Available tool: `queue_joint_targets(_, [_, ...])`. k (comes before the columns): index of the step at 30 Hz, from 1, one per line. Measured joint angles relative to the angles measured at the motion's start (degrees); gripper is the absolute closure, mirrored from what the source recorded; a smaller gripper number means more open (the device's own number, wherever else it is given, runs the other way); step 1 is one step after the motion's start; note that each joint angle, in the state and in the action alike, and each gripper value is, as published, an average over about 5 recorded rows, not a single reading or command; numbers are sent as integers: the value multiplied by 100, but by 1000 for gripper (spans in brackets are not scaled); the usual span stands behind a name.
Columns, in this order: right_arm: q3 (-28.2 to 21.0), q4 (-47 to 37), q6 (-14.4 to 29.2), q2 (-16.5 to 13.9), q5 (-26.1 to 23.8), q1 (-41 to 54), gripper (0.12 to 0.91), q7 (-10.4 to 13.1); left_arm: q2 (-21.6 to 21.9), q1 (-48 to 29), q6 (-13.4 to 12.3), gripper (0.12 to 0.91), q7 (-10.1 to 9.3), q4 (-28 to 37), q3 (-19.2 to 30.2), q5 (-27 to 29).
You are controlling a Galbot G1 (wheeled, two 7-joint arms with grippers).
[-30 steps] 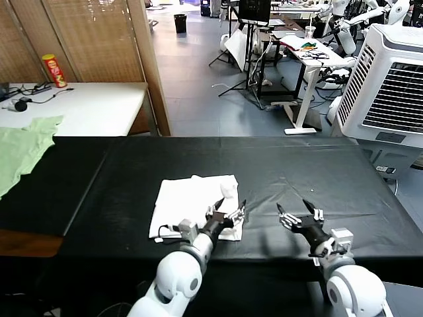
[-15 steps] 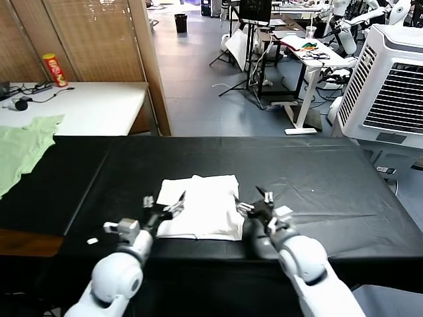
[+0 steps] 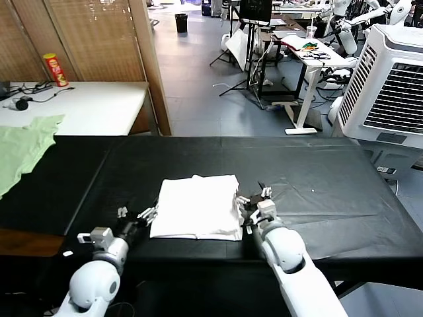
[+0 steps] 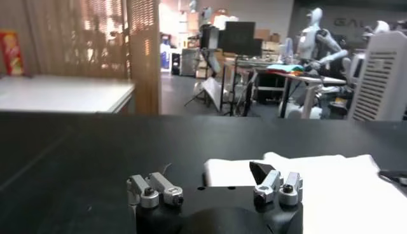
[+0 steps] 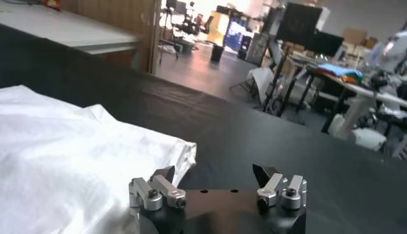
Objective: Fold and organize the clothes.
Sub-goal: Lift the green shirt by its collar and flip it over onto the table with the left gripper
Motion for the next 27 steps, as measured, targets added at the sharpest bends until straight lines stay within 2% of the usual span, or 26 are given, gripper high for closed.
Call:
queue_joint_targets(3, [182, 402, -10, -71, 560, -199, 227, -29, -39, -63, 68, 232, 72, 118, -35, -540])
queue_joint_targets(6, [344, 758, -7, -147, 888, -415, 227, -89, -84, -141, 157, 232, 143, 257, -45, -1034])
queue_joint_targets(14, [565, 1266, 6, -172, 1077, -796, 227, -113, -202, -344, 336, 233, 206, 562, 25, -1889])
queue_joint_targets(16, [590, 1328, 8, -167, 1092, -844, 227, -112, -232, -383, 371, 255, 191, 626, 38, -2093])
queue_joint_targets(20, [641, 1397, 22, -145, 1096, -926, 227, -109, -281, -436, 450, 421, 160, 694, 38, -2508])
queue_joint_targets(27, [708, 1475, 89, -78, 947, -1053, 227, -118, -317, -518, 482, 813, 134, 779, 71, -2653])
